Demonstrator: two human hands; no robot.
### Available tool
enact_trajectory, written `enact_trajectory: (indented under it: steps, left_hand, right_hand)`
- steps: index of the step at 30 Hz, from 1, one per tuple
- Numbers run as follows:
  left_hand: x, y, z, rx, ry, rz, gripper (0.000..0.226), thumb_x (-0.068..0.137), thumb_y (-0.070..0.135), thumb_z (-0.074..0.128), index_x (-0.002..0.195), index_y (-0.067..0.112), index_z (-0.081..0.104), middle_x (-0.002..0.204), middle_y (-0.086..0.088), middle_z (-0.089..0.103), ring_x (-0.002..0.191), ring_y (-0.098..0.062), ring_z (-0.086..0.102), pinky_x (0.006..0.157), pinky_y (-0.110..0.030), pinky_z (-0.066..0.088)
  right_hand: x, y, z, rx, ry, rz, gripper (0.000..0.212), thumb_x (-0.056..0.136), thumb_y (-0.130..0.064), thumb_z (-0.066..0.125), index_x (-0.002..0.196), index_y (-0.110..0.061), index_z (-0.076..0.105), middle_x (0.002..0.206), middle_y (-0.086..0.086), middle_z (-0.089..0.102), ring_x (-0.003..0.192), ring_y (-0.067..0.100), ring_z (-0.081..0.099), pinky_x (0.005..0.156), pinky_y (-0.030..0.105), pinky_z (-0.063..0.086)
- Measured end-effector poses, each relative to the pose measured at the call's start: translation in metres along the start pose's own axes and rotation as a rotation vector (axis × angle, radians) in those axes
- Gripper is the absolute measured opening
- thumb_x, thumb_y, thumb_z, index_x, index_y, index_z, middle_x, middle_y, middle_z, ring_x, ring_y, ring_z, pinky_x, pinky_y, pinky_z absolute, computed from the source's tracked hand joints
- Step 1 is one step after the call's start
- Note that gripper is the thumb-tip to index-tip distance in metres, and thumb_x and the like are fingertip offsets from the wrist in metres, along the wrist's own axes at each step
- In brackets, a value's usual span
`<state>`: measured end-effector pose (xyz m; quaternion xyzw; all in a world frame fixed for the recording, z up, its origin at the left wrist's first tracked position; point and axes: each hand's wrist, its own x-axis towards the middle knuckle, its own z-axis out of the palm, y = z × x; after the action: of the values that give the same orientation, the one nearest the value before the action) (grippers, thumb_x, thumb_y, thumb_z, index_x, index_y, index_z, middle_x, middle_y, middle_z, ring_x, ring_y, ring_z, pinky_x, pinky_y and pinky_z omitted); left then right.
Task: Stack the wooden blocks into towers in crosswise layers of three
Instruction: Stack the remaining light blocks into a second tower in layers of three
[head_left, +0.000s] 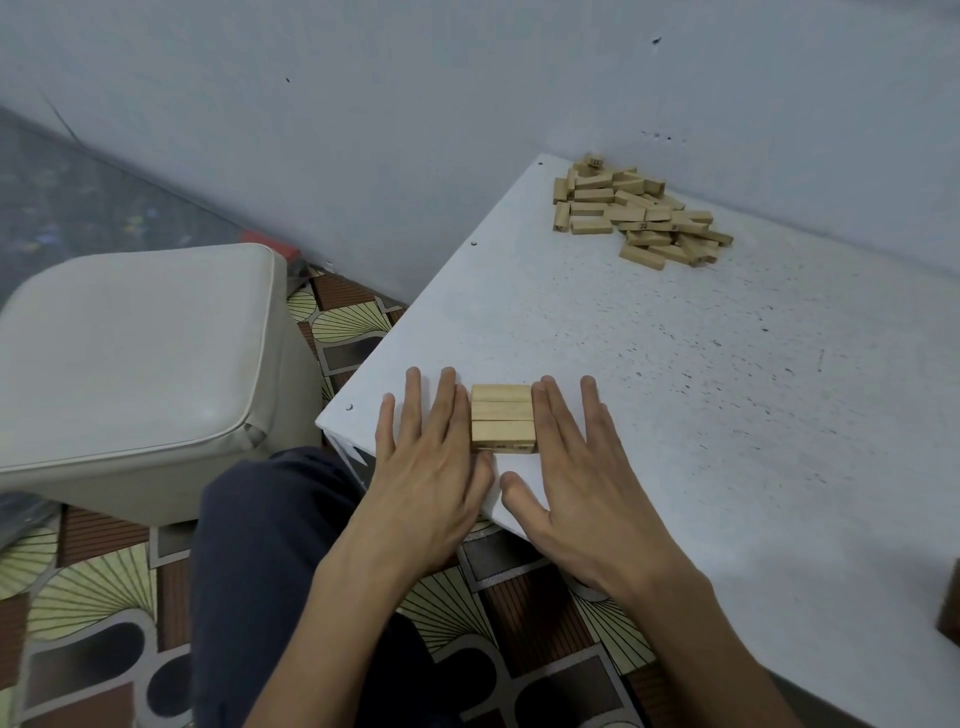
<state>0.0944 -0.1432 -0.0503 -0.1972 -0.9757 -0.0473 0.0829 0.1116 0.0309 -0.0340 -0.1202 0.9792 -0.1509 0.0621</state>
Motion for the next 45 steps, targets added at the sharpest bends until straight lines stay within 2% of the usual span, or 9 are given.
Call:
enact_trajectory:
  steps: [9,12,14,24,27,34,40,42,45]
  left_hand:
    - [0.000,-0.001,-0.001,-0.019,-0.093,-0.013,0.065,0.099,0.036,0.024,0.148,-0.005,0.029,0.155,-0.024,0.034,0.144,-0.047,0.021,0.110,-0.059,0.014]
    - [-0.001,-0.001,-0.004,-0.126,-0.112,-0.047,0.073,0.093,0.047,0.000,0.153,0.007,-0.009,0.165,-0.012,-0.005,0.148,-0.034,-0.022,0.113,-0.046,-0.017]
    - [-0.001,-0.001,-0.007,-0.195,-0.161,-0.069,0.070,0.087,0.049,-0.009,0.146,0.014,-0.025,0.163,-0.005,-0.020,0.142,-0.026,-0.037,0.108,-0.038,-0.029]
    - [-0.001,0.000,-0.014,-0.198,-0.233,-0.073,0.075,0.083,0.048,-0.017,0.149,0.014,-0.027,0.162,-0.003,-0.027,0.142,-0.024,-0.039,0.106,-0.036,-0.033]
    - [-0.002,-0.001,-0.009,-0.189,-0.204,-0.065,0.074,0.087,0.046,-0.011,0.151,0.010,-0.021,0.163,-0.007,-0.021,0.145,-0.030,-0.033,0.110,-0.041,-0.027]
    - [-0.002,-0.001,0.002,-0.084,-0.030,-0.006,0.060,0.097,0.028,0.028,0.146,-0.007,0.029,0.152,-0.027,0.037,0.140,-0.050,0.031,0.105,-0.063,0.024]
    - [-0.003,0.002,0.001,-0.072,-0.073,-0.001,0.059,0.097,0.029,0.028,0.142,-0.007,0.031,0.147,-0.029,0.042,0.135,-0.051,0.037,0.100,-0.067,0.034]
    - [-0.002,0.002,0.000,-0.069,-0.112,-0.011,0.063,0.098,0.033,0.024,0.146,-0.008,0.029,0.153,-0.027,0.035,0.141,-0.049,0.029,0.107,-0.064,0.025]
    - [-0.002,0.000,-0.004,-0.181,-0.168,-0.059,0.080,0.091,0.049,0.006,0.156,0.003,-0.002,0.165,-0.013,-0.004,0.149,-0.034,-0.018,0.116,-0.046,-0.013]
  right_hand:
    - [0.001,0.001,0.000,-0.002,-0.004,-0.001,0.087,0.085,-0.062,0.003,0.154,-0.016,-0.021,0.164,-0.003,-0.021,0.142,0.017,-0.038,0.117,0.031,-0.020]
    - [0.001,0.001,0.001,-0.001,-0.004,-0.001,0.086,0.086,-0.061,0.004,0.155,-0.016,-0.020,0.164,-0.003,-0.021,0.143,0.017,-0.038,0.118,0.032,-0.019]
    - [0.001,0.001,0.001,-0.002,-0.004,-0.001,0.086,0.086,-0.061,0.004,0.155,-0.016,-0.020,0.164,-0.002,-0.021,0.143,0.017,-0.038,0.118,0.032,-0.018]
    - [0.000,0.002,0.001,0.010,-0.011,0.001,0.087,0.085,-0.061,0.005,0.155,-0.016,-0.020,0.164,-0.003,-0.022,0.143,0.018,-0.038,0.118,0.032,-0.019]
    - [0.000,0.001,0.000,0.010,-0.017,0.005,0.087,0.084,-0.061,0.004,0.154,-0.016,-0.021,0.163,-0.002,-0.022,0.143,0.018,-0.038,0.118,0.033,-0.019]
    - [0.001,0.001,0.001,0.012,-0.018,0.009,0.087,0.084,-0.060,0.003,0.154,-0.016,-0.022,0.163,-0.002,-0.023,0.143,0.018,-0.038,0.119,0.033,-0.018]
    - [0.001,0.002,0.001,0.028,-0.014,0.004,0.086,0.085,-0.060,0.004,0.154,-0.016,-0.021,0.164,-0.002,-0.021,0.143,0.018,-0.037,0.119,0.033,-0.018]
    - [0.001,0.002,0.002,0.039,-0.011,0.005,0.085,0.085,-0.059,0.004,0.155,-0.016,-0.020,0.164,-0.002,-0.021,0.143,0.018,-0.037,0.120,0.033,-0.017]
    - [0.000,0.002,-0.001,0.084,-0.004,0.009,0.083,0.091,-0.059,0.014,0.155,-0.017,-0.018,0.164,-0.005,-0.020,0.144,0.016,-0.036,0.122,0.035,-0.012]
